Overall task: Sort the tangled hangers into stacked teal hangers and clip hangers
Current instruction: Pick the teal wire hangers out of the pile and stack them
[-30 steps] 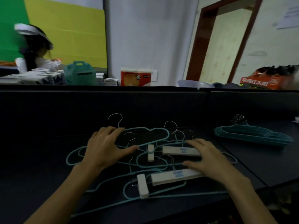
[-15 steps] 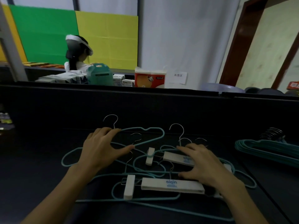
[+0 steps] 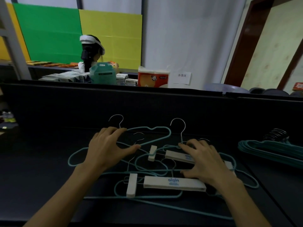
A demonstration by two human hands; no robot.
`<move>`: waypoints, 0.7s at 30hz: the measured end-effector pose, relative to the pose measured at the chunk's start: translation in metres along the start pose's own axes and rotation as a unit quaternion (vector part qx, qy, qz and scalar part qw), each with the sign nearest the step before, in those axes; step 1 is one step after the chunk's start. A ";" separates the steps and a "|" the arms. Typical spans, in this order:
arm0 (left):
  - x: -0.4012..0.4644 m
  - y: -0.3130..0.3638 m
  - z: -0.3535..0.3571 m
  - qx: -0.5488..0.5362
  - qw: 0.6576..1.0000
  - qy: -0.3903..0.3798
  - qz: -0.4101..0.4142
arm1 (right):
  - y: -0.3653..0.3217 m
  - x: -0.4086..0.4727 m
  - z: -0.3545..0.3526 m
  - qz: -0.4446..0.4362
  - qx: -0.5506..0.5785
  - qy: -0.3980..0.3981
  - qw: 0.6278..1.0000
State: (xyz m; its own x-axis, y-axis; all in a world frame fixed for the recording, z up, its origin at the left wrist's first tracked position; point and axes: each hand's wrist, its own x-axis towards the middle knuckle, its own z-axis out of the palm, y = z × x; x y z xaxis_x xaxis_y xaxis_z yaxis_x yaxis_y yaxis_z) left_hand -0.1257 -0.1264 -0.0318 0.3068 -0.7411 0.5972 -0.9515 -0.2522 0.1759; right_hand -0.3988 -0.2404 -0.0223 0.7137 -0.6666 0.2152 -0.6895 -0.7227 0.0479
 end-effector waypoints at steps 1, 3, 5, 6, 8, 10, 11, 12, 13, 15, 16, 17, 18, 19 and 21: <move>0.000 0.000 0.000 -0.002 1.000 -0.001 0.000 | 0.000 0.000 0.001 0.002 -0.004 0.006 1.000; -0.001 0.000 0.000 -0.005 1.000 0.001 -0.001 | 0.000 0.002 0.002 0.003 -0.010 0.016 1.000; -0.002 0.000 -0.001 -0.008 1.000 0.004 -0.003 | 0.000 0.004 0.005 0.005 -0.020 0.022 1.000; -0.003 0.001 -0.001 -0.010 1.000 0.002 -0.007 | 0.001 0.006 0.006 0.008 -0.024 0.028 0.999; -0.004 0.002 0.000 -0.012 1.000 -0.006 -0.016 | 0.002 0.009 0.008 0.007 -0.023 0.053 0.998; -0.007 0.001 0.001 -0.009 1.000 -0.010 -0.023 | 0.002 0.014 0.009 -0.004 -0.029 0.048 0.998; -0.008 0.000 0.001 -0.006 1.000 -0.009 -0.025 | 0.003 0.016 0.010 -0.007 -0.020 0.035 0.999; -0.009 -0.002 0.000 -0.001 1.000 -0.005 -0.028 | 0.004 0.019 0.011 -0.007 -0.007 0.022 1.000; -0.009 -0.003 -0.001 0.003 1.000 -0.002 -0.031 | 0.005 0.023 0.011 -0.006 0.007 0.008 1.000; -0.010 -0.005 -0.002 0.005 0.999 -0.001 -0.040 | 0.006 0.028 0.011 -0.005 0.038 -0.014 0.999; -0.009 -0.005 -0.002 0.006 0.999 -0.002 -0.045 | 0.007 0.030 0.012 -0.003 0.052 -0.024 0.998; -0.009 -0.005 -0.002 0.006 0.999 -0.003 -0.047 | 0.007 0.032 0.013 -0.003 0.063 -0.032 0.998; -0.009 -0.004 -0.002 0.006 0.999 -0.002 -0.048 | 0.008 0.032 0.014 -0.005 0.068 -0.035 0.997; -0.009 -0.004 -0.001 0.006 0.999 -0.001 -0.048 | 0.009 0.032 0.014 -0.007 0.074 -0.036 0.997; -0.010 -0.002 0.001 0.004 0.999 0.000 -0.050 | 0.013 0.026 0.011 -0.007 0.097 -0.028 0.995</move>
State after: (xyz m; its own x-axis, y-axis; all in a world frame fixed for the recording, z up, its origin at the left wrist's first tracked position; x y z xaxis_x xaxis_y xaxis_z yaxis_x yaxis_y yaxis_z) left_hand -0.1266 -0.1194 -0.0392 0.3999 -0.7127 0.5763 -0.9162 -0.3299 0.2276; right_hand -0.3880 -0.2693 -0.0269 0.7327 -0.6610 0.1618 -0.6461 -0.7504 -0.1397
